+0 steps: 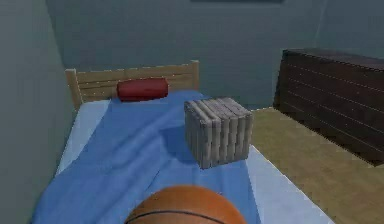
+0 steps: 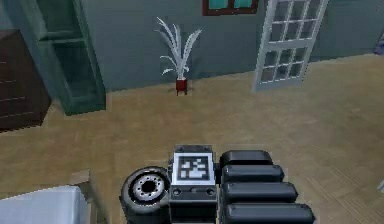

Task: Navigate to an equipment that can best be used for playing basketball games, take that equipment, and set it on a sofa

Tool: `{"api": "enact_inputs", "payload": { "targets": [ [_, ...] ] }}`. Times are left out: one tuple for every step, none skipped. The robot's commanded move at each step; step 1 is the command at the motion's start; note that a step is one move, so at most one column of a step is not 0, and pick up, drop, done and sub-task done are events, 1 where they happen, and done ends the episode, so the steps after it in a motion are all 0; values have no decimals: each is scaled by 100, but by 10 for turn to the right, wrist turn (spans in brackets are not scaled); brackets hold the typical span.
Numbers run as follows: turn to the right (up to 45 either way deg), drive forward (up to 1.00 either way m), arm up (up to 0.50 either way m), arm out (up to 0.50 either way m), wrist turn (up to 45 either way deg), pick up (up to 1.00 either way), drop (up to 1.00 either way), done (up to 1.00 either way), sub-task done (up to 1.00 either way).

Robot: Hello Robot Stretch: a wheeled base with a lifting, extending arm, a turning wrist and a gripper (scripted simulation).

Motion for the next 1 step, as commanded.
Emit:
{"api": "enact_inputs", "payload": {
  "targets": [
    [450,0,0,0,0,0,0,0,0]
  ]
}}
